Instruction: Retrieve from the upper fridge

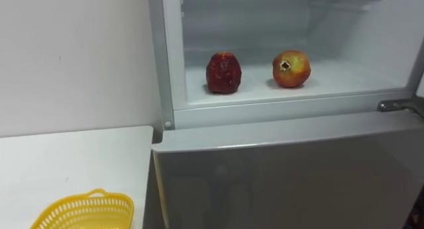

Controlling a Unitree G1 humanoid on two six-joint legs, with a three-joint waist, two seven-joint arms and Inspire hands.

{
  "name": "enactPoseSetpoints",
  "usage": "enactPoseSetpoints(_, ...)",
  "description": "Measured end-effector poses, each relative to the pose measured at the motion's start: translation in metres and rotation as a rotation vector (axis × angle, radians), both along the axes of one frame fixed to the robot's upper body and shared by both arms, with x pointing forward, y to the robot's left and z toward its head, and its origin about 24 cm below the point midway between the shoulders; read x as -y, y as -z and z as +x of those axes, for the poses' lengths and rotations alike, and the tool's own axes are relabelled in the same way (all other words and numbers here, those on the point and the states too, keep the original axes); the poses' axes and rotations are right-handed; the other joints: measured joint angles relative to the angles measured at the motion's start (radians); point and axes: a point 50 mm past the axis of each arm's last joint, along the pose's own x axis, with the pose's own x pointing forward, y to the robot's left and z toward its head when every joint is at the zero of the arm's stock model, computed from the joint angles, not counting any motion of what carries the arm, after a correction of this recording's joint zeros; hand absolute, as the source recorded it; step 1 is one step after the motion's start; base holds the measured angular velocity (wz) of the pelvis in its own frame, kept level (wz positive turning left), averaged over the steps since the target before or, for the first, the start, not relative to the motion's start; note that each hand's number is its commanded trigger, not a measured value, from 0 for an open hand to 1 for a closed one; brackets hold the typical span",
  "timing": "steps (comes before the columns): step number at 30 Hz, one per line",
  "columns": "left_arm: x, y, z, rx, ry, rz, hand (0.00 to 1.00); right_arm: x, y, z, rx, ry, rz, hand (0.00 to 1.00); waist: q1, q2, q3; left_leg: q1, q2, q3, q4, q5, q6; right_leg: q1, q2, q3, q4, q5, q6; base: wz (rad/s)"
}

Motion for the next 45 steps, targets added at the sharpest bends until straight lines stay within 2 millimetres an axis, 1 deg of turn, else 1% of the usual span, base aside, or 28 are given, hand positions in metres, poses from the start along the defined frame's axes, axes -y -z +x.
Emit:
enactPoseSetpoints(3, -0.002, 0.000, -0.001, -0.007, 0.006, -0.013, 0.00, 0.000, 0.000, 0.000, 0.003, 0.012, 0.000, 0.00, 0.000, 0.002, 0.0051, 0.001, 0.000, 0.000, -0.001, 0.000, 0.000, 0.000, 0.000, 0.009, 0.000, 0.000, 0.000, 0.00)
enactPoseSetpoints(10, -0.003, 0.000, -0.007, -0.030, 0.003, -0.025, 0.00, 0.001, -0.001, 0.004, 0.040, 0.046, -0.025, 0.00, 0.003, 0.005, 0.0076, 0.001, 0.001, 0.003, -0.009, -0.001, 0.001, -0.004, 0.001, 0.014, 0.010, 0.000, 0.001, 0.00)
enactPoseSetpoints(12, -0.004, 0.001, -0.012, -0.057, 0.004, -0.029, 0.00, 0.002, -0.002, 0.010, 0.064, 0.048, -0.046, 0.00, 0.002, 0.007, 0.0079, 0.001, 0.001, 0.004, -0.008, -0.001, 0.001, -0.005, 0.001, 0.015, 0.010, 0.000, 0.001, 0.00)
enactPoseSetpoints(16, -0.003, 0.001, -0.017, -0.088, 0.025, -0.028, 0.00, 0.004, -0.004, 0.019, 0.130, 0.053, -0.078, 0.00, 0.000, 0.008, 0.0081, 0.001, 0.001, 0.007, -0.006, -0.001, 0.001, -0.003, 0.002, 0.018, 0.011, 0.001, 0.001, 0.00)
enactPoseSetpoints(19, -0.001, 0.002, -0.021, -0.100, 0.037, -0.028, 0.00, 0.004, -0.009, 0.032, 0.232, 0.061, -0.100, 0.00, -0.001, 0.012, 0.0078, 0.000, 0.002, 0.012, -0.006, -0.001, 0.001, -0.004, 0.002, 0.022, 0.011, 0.001, 0.000, -0.03)
enactPoseSetpoints(20, -0.001, 0.002, -0.022, -0.105, 0.048, -0.030, 0.00, 0.004, -0.013, 0.043, 0.296, 0.063, -0.105, 0.00, 0.002, 0.015, 0.0073, -0.002, 0.005, 0.024, -0.006, -0.001, 0.001, -0.013, 0.003, 0.033, 0.013, 0.001, 0.000, -0.24)
enactPoseSetpoints(21, 0.001, 0.002, -0.024, -0.113, 0.065, -0.032, 0.00, 0.003, -0.019, 0.058, 0.372, 0.065, -0.106, 0.00, 0.001, 0.019, 0.0069, -0.007, 0.010, 0.033, -0.005, -0.001, 0.000, -0.022, 0.007, 0.043, 0.013, 0.006, -0.003, -0.27)
enactPoseSetpoints(22, 0.002, 0.003, -0.023, -0.115, 0.073, -0.034, 0.00, 0.003, -0.022, 0.064, 0.414, 0.070, -0.105, 0.00, -0.001, 0.021, 0.0064, -0.010, 0.011, 0.035, -0.005, -0.001, 0.000, -0.026, 0.008, 0.043, 0.010, 0.009, -0.004, -0.19)
enactPoseSetpoints(24, 0.005, 0.002, -0.017, -0.099, 0.101, -0.046, 0.00, 0.001, -0.034, 0.086, 0.554, 0.079, -0.106, 0.00, -0.009, 0.024, 0.0060, -0.020, 0.012, 0.040, -0.001, -0.001, 0.000, -0.037, 0.009, 0.045, 0.010, 0.011, -0.005, -0.02)
enactPoseSetpoints(25, 0.006, 0.002, -0.015, -0.090, 0.108, -0.045, 0.00, 0.001, -0.038, 0.091, 0.594, 0.085, -0.108, 0.00, -0.010, 0.023, 0.0043, -0.020, 0.012, 0.041, -0.002, -0.001, 0.000, -0.040, 0.009, 0.046, 0.010, 0.011, -0.005, 0.00)
enactPoseSetpoints(26, 0.006, 0.001, -0.014, -0.081, 0.118, -0.042, 0.00, -0.001, -0.047, 0.098, 0.666, 0.089, -0.114, 0.00, -0.015, 0.029, 0.0043, -0.020, 0.013, 0.041, -0.002, -0.001, 0.000, -0.041, 0.010, 0.053, 0.009, 0.011, -0.005, -0.06)
enactPoseSetpoints(27, 0.005, 0.001, -0.012, -0.070, 0.121, -0.039, 0.00, -0.003, -0.056, 0.107, 0.743, 0.084, -0.114, 0.00, -0.023, 0.029, 0.0030, -0.019, 0.014, 0.045, -0.003, -0.001, 0.000, -0.042, 0.011, 0.058, 0.010, 0.011, -0.005, -0.07)
enactPoseSetpoints(28, 0.005, 0.000, -0.012, -0.066, 0.122, -0.039, 0.00, -0.005, -0.062, 0.112, 0.779, 0.082, -0.113, 0.00, -0.026, 0.031, 0.0024, -0.019, 0.014, 0.047, -0.004, -0.001, 0.000, -0.045, 0.011, 0.061, 0.011, 0.011, -0.005, -0.16)
enactPoseSetpoints(30, 0.006, 0.000, -0.009, -0.045, 0.128, -0.039, 0.00, -0.008, -0.086, 0.128, 0.926, 0.085, -0.114, 0.00, -0.044, 0.038, 0.0010, -0.019, 0.016, 0.058, -0.006, 0.000, 0.000, -0.050, 0.013, 0.074, 0.014, 0.012, -0.006, -0.16)
enactPoseSetpoints(31, 0.006, 0.000, -0.009, -0.042, 0.129, -0.039, 0.00, -0.009, -0.092, 0.133, 0.965, 0.082, -0.114, 0.00, -0.052, 0.038, 0.0009, -0.019, 0.016, 0.059, -0.006, 0.000, 0.000, -0.055, 0.013, 0.075, 0.015, 0.012, -0.006, -0.13)
enactPoseSetpoints(33, 0.005, 0.000, -0.009, -0.033, 0.136, -0.038, 0.00, -0.012, -0.124, 0.149, 1.135, 0.073, -0.120, 0.00, -0.062, 0.038, 0.0005, -0.019, 0.020, 0.086, -0.010, 0.000, -0.001, -0.073, 0.017, 0.095, 0.024, 0.013, -0.007, -0.29)
enactPoseSetpoints(34, 0.004, 0.000, -0.011, -0.035, 0.136, -0.037, 0.00, -0.013, -0.132, 0.152, 1.177, 0.069, -0.120, 0.00, -0.068, 0.039, 0.0001, -0.020, 0.022, 0.089, -0.009, 0.000, -0.001, -0.073, 0.018, 0.097, 0.027, 0.013, -0.007, -0.25)
enactPoseSetpoints(35, 0.004, -0.001, -0.013, -0.036, 0.136, -0.037, 0.00, -0.015, -0.146, 0.157, 1.256, 0.063, -0.121, 0.00, -0.084, 0.039, -0.0003, -0.020, 0.022, 0.095, -0.009, 0.000, -0.001, -0.074, 0.018, 0.098, 0.027, 0.014, -0.007, -0.14)
enactPoseSetpoints(36, 0.003, -0.001, -0.013, -0.036, 0.136, -0.036, 0.00, -0.016, -0.158, 0.159, 1.319, 0.059, -0.121, 0.00, -0.090, 0.040, -0.0010, -0.018, 0.023, 0.100, -0.009, 0.000, -0.001, -0.075, 0.018, 0.103, 0.027, 0.014, -0.007, -0.11)
enactPoseSetpoints(39, 0.002, -0.001, -0.012, -0.033, 0.167, -0.037, 0.00, -0.019, -0.179, 0.163, 1.425, 0.045, -0.119, 0.00, -0.095, 0.045, -0.0037, -0.018, 0.025, 0.112, -0.015, 0.000, -0.001, -0.088, 0.021, 0.119, 0.026, 0.020, -0.007, -0.15)
enactPoseSetpoints(40, 0.003, -0.001, -0.011, -0.031, 0.176, -0.039, 0.00, -0.020, -0.182, 0.164, 1.441, 0.043, -0.117, 0.00, -0.094, 0.046, -0.0041, -0.017, 0.026, 0.114, -0.015, 0.000, -0.001, -0.090, 0.022, 0.122, 0.027, 0.021, -0.007, -0.16)
enactPoseSetpoints(41, 0.004, -0.001, -0.010, -0.031, 0.196, -0.041, 0.00, -0.021, -0.189, 0.166, 1.476, 0.041, -0.117, 0.00, -0.091, 0.050, -0.0022, -0.018, 0.026, 0.117, -0.017, 0.000, -0.001, -0.090, 0.023, 0.124, 0.026, 0.025, -0.007, -0.11)
enactPoseSetpoints(42, 0.005, 0.000, -0.013, -0.043, 0.212, -0.046, 0.00, -0.022, -0.196, 0.167, 1.515, 0.039, -0.119, 0.00, -0.089, 0.054, -0.0010, -0.018, 0.026, 0.119, -0.019, 0.000, -0.001, -0.088, 0.024, 0.123, 0.026, 0.026, -0.006, -0.09)
enactPoseSetpoints(43, 0.005, 0.000, -0.013, -0.044, 0.218, -0.046, 0.00, -0.023, -0.199, 0.167, 1.535, 0.039, -0.121, 0.00, -0.089, 0.056, -0.0012, -0.017, 0.026, 0.120, -0.019, 0.000, -0.001, -0.088, 0.024, 0.123, 0.026, 0.026, -0.006, -0.05)
enactPoseSetpoints(45, 0.007, 0.000, -0.009, -0.035, 0.237, -0.049, 0.00, -0.025, -0.213, 0.169, 1.613, 0.033, -0.128, 0.00, -0.089, 0.060, 0.0018, -0.018, 0.027, 0.126, -0.021, 0.000, -0.001, -0.092, 0.024, 0.124, 0.027, 0.026, -0.007, -0.05)
